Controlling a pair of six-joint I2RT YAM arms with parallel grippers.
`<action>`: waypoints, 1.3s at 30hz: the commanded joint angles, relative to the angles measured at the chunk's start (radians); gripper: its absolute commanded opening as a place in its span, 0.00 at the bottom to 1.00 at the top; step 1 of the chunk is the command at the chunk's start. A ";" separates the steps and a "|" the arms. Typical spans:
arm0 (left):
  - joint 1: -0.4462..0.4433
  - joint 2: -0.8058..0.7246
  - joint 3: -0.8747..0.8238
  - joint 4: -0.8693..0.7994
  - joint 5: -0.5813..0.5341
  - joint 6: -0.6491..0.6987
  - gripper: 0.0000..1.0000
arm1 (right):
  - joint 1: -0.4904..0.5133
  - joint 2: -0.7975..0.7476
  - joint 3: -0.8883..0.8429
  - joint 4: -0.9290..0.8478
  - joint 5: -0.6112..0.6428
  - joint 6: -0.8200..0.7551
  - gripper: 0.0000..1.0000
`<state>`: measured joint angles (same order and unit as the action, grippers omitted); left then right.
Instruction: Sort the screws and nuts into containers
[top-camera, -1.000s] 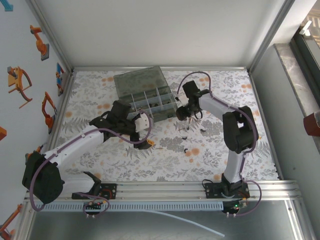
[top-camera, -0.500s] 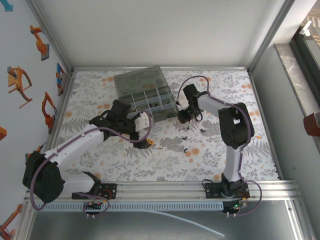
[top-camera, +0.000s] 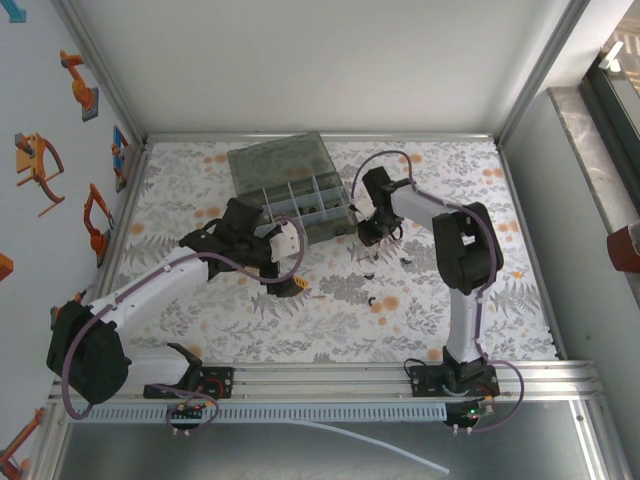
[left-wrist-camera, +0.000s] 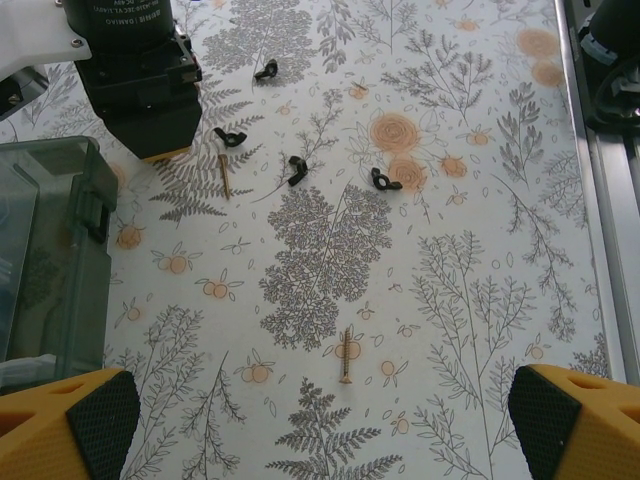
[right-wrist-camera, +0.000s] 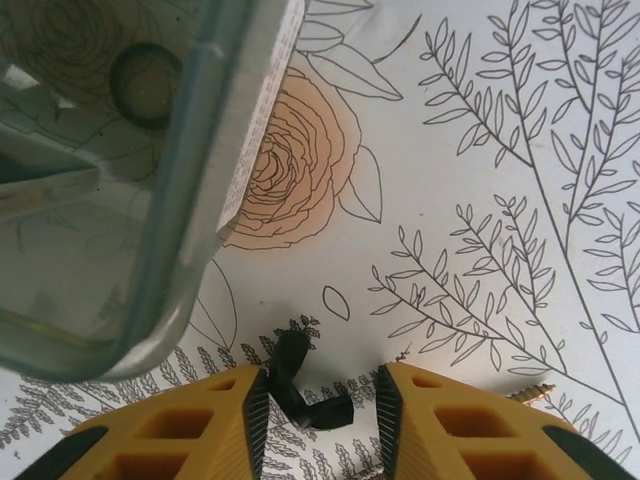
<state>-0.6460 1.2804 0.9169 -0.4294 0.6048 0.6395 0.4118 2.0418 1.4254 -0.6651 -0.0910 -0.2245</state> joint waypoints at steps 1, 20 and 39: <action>0.008 0.008 0.035 -0.026 0.015 0.002 0.97 | 0.024 0.015 -0.028 -0.054 0.005 -0.020 0.25; 0.009 -0.004 0.045 -0.033 0.014 -0.009 0.97 | 0.051 -0.207 -0.057 -0.079 -0.085 0.120 0.11; 0.027 -0.016 0.043 -0.036 -0.013 -0.005 0.97 | 0.070 0.155 0.464 0.056 -0.150 0.345 0.12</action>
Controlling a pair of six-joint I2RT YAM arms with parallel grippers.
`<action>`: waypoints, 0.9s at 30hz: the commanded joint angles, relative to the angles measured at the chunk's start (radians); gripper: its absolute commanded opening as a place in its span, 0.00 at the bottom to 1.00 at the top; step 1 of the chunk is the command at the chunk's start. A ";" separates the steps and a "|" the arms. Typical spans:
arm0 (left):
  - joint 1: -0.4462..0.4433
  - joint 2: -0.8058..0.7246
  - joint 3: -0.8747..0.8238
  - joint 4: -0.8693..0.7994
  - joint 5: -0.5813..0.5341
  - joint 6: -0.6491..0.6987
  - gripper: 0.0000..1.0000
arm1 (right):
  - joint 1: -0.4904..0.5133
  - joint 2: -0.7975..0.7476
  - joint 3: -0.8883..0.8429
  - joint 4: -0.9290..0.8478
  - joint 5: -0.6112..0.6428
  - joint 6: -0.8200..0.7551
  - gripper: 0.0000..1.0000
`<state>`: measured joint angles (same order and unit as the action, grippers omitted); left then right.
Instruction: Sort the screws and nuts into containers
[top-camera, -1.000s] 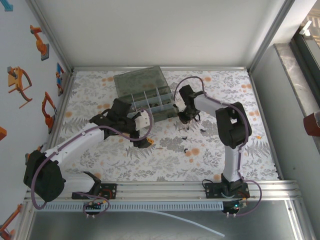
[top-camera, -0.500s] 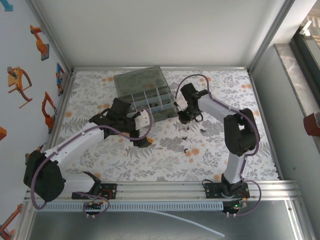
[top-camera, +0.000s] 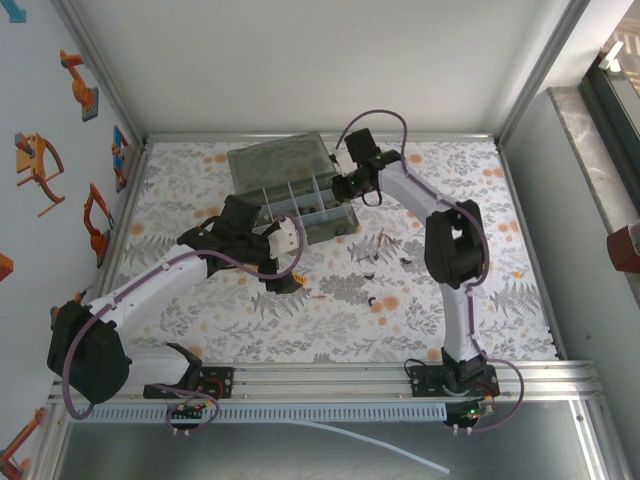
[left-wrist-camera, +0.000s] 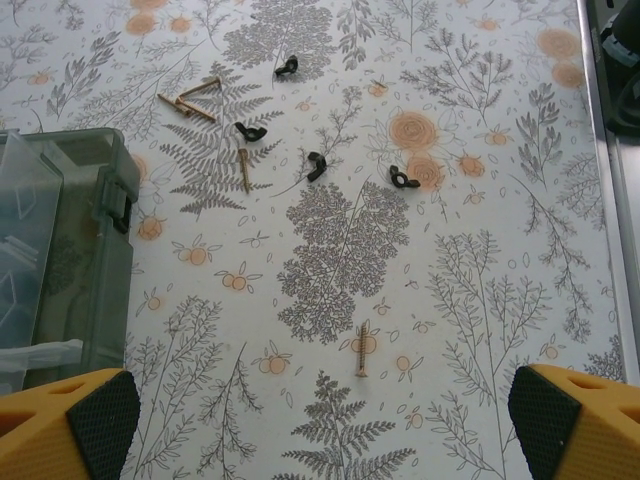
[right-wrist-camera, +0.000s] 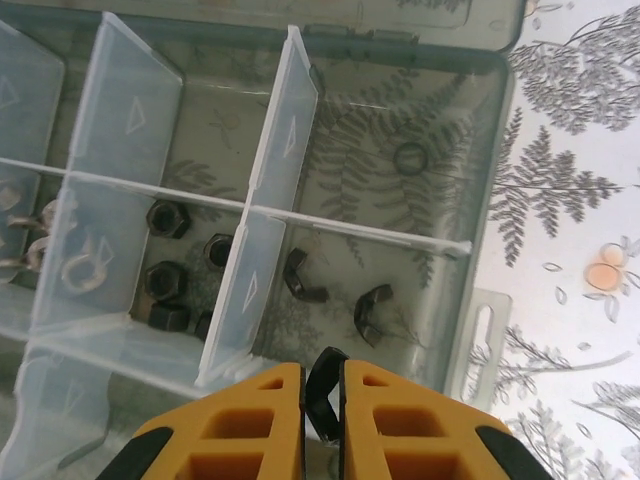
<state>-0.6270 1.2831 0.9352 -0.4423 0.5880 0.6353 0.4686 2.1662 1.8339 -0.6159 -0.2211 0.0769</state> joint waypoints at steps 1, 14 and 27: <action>0.009 -0.021 0.025 -0.021 0.004 0.000 0.97 | 0.013 0.041 0.065 0.004 -0.018 0.046 0.15; 0.007 -0.024 0.024 -0.019 0.048 -0.011 0.97 | 0.015 -0.205 -0.184 0.073 0.120 0.128 0.37; -0.037 0.020 0.017 0.030 0.093 -0.047 0.97 | 0.026 -0.552 -0.808 0.142 0.198 0.485 0.36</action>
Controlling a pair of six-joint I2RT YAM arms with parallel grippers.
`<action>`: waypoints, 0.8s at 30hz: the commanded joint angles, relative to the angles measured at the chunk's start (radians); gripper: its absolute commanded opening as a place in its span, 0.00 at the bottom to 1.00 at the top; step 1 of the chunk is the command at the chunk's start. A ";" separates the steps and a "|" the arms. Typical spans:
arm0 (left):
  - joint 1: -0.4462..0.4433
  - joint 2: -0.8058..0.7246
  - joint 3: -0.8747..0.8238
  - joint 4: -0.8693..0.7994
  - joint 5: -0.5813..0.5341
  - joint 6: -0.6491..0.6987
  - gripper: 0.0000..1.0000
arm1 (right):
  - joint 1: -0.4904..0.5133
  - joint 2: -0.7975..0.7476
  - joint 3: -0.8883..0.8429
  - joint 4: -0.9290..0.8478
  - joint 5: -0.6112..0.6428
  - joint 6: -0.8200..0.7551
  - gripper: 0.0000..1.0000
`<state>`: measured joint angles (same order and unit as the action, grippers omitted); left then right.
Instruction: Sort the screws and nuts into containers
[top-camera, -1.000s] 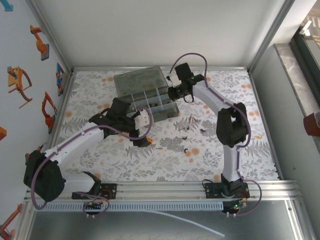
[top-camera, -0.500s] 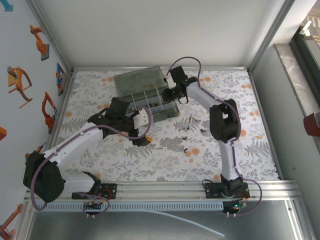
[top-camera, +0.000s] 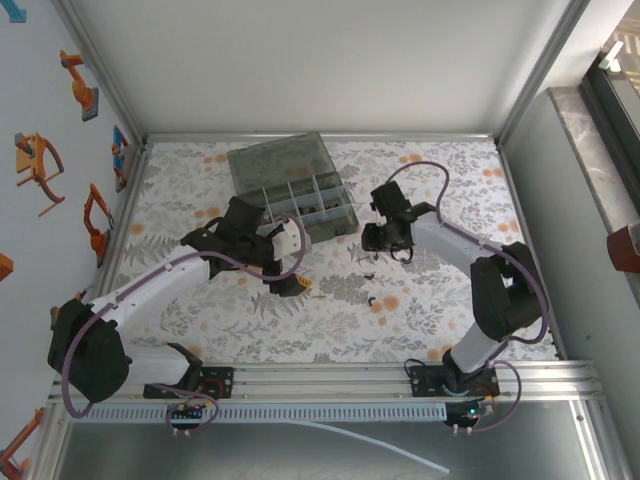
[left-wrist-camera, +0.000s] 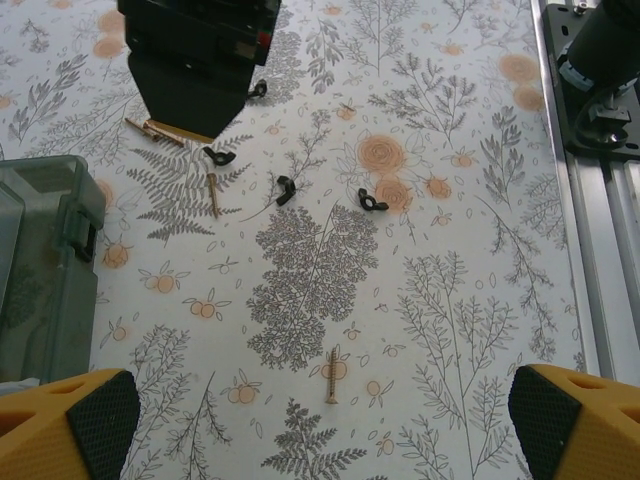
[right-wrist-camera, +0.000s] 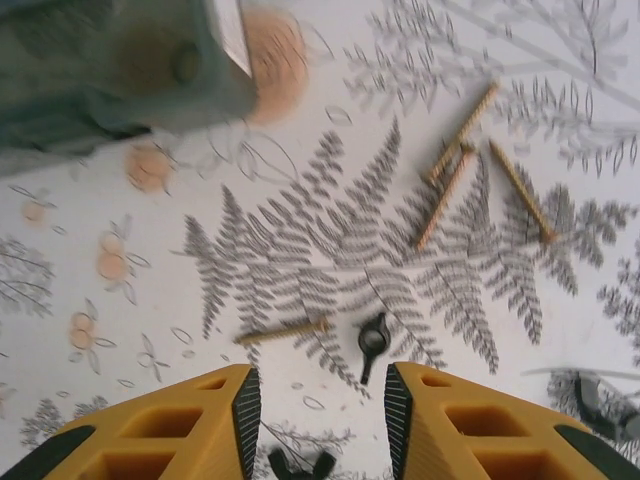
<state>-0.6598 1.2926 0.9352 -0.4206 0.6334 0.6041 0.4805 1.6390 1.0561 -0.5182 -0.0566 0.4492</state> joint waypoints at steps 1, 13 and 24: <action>-0.003 0.011 0.017 0.009 0.048 -0.016 0.97 | 0.019 -0.021 -0.030 0.041 0.044 0.121 0.36; -0.007 0.010 0.017 0.000 0.043 -0.014 0.97 | 0.032 0.090 0.019 0.000 0.128 0.167 0.26; -0.007 0.011 0.019 -0.007 0.043 -0.009 0.97 | 0.032 0.168 0.059 -0.002 0.141 0.170 0.21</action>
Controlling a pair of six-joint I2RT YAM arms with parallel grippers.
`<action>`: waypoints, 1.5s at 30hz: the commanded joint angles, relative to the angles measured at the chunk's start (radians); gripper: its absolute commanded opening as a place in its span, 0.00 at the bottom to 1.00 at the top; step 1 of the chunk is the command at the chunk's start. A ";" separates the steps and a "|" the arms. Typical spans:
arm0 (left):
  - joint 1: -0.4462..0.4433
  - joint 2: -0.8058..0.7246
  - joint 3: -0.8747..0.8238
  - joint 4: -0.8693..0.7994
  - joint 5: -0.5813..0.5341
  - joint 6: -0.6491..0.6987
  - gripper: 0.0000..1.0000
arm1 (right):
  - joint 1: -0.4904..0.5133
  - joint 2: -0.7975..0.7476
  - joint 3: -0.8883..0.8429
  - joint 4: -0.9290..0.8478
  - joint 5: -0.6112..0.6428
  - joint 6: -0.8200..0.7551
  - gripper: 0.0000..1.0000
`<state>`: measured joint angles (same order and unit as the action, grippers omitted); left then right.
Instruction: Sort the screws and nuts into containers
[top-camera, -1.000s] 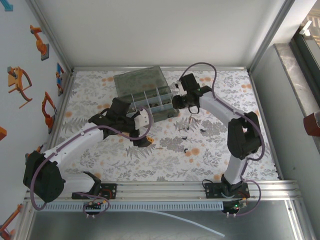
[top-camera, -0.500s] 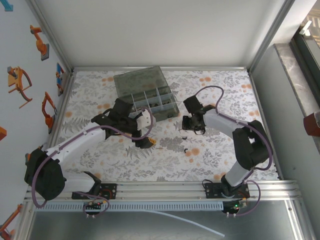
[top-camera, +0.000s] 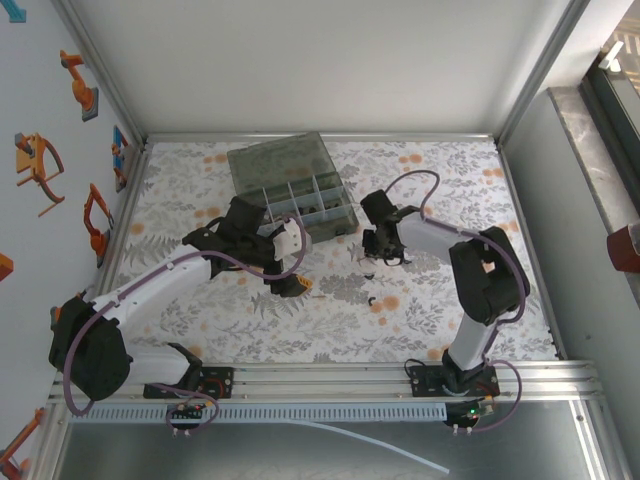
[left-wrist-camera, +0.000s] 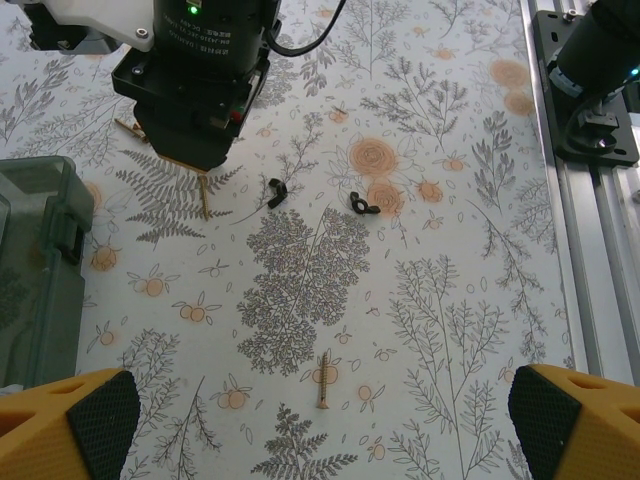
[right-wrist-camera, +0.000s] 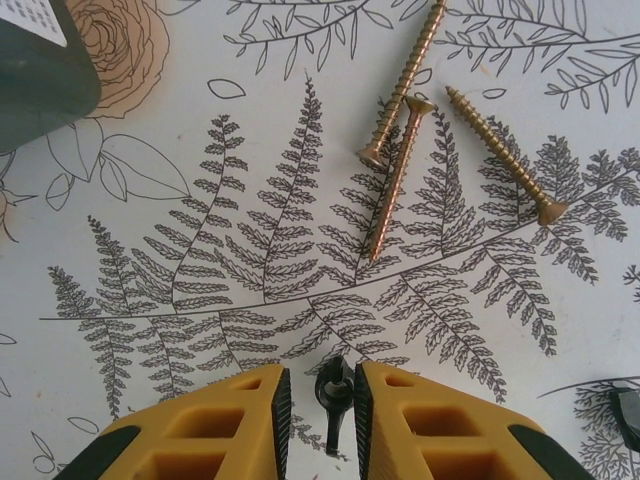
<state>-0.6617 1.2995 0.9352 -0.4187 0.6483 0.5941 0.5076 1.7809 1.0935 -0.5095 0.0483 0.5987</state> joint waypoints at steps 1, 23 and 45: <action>-0.006 0.006 0.019 -0.009 0.028 0.000 0.97 | 0.005 0.030 0.022 -0.012 0.042 0.022 0.20; -0.005 0.002 0.028 -0.019 0.026 0.001 0.97 | 0.005 0.000 0.048 -0.041 0.031 -0.023 0.08; 0.038 -0.018 0.025 0.035 -0.149 -0.026 0.97 | 0.013 0.226 0.516 0.074 -0.171 -0.143 0.06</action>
<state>-0.6331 1.2991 0.9352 -0.4011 0.5339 0.5835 0.5133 1.9392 1.5440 -0.4644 -0.0704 0.4862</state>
